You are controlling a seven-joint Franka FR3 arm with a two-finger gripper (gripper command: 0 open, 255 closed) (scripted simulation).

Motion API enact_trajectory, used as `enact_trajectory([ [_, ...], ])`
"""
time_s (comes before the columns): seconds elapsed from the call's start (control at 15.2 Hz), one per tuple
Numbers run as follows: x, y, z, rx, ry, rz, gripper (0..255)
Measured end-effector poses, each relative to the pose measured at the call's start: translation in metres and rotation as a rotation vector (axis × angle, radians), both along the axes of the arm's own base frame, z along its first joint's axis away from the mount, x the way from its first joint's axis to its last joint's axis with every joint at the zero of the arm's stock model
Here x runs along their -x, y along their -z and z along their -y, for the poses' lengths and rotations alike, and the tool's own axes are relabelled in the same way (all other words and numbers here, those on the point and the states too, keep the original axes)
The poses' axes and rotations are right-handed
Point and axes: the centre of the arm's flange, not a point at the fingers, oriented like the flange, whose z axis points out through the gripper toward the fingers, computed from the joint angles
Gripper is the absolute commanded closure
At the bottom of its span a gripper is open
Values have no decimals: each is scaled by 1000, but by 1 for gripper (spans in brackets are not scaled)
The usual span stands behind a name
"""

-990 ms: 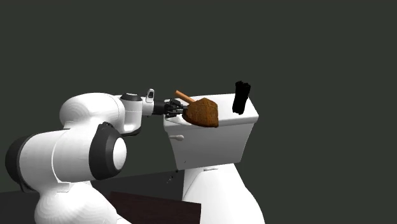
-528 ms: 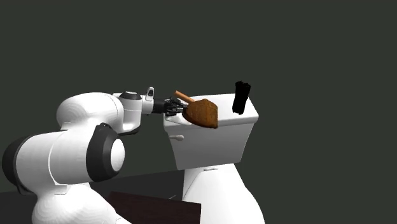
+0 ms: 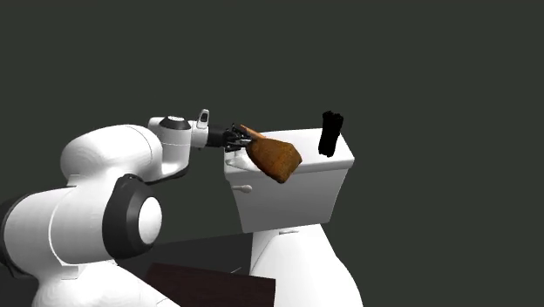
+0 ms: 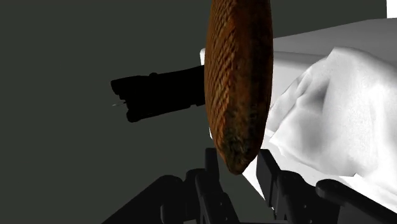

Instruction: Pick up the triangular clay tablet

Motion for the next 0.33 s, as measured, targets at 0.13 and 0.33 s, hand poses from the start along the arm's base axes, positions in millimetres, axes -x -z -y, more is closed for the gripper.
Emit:
enact_trajectory([
  [0.13, -1, -11, 1, 0, 0, 0, 255],
  [0.33, 0, -25, 1, 0, 0, 0, 255],
])
